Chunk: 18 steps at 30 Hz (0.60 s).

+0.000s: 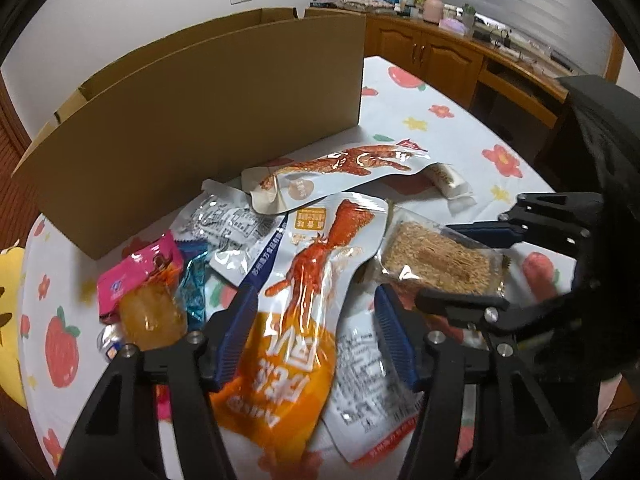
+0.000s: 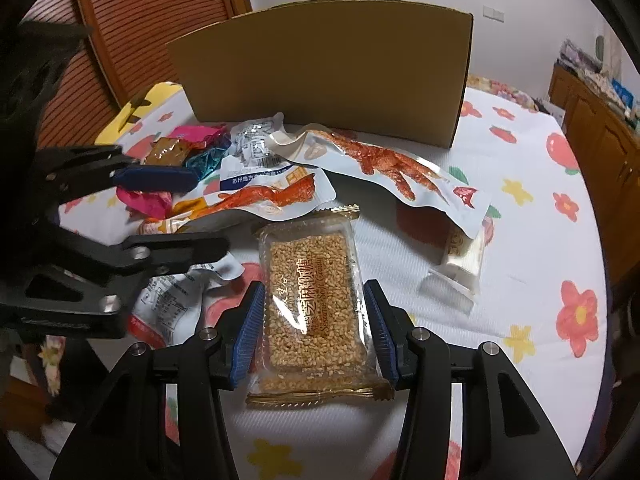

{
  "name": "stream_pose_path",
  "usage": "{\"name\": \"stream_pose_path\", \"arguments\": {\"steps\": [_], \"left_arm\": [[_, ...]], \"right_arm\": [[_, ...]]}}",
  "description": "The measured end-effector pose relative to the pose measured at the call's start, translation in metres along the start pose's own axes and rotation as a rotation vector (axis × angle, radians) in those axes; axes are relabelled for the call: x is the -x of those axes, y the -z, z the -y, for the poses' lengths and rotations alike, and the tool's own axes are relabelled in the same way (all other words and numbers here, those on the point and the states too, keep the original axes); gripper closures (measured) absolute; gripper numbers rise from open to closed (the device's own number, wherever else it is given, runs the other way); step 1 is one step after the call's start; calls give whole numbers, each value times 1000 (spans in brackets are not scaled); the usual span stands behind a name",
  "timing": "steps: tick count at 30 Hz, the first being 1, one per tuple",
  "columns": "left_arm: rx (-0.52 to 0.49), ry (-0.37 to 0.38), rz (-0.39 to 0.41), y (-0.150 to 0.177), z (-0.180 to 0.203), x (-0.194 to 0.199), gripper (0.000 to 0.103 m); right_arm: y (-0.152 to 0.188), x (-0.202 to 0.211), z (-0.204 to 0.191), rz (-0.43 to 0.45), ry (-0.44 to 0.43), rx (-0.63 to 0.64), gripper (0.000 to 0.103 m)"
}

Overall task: Organize snacks
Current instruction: 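Close the left tool on the orange pouch while the right tool grasps the sesame bar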

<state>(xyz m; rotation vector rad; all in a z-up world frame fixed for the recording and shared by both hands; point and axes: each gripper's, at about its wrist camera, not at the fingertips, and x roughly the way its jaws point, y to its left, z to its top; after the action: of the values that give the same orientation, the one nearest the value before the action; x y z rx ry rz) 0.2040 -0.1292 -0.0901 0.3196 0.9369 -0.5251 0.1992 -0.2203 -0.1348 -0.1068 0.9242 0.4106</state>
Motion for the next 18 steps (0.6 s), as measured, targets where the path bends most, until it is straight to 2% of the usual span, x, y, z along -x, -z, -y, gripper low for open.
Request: {"name": "stream_pose_path", "arguments": {"steps": [9,16,17,18], "left_arm": [[-9,-1,-55,-9,-2,-25,43],[-27,-10,-51,-8,1,-28,44],[-32,-11,-45,-7,1,-27,53],[-32,-9,-38,-6,1,-26,69]], "right_arm": [[1,-1,-2,16,21,13,53],[2,-2,-2,21,25,13,53],[2,-2,-2,21,25,14,53],[2,-1,-2,21,25,15,53]]}}
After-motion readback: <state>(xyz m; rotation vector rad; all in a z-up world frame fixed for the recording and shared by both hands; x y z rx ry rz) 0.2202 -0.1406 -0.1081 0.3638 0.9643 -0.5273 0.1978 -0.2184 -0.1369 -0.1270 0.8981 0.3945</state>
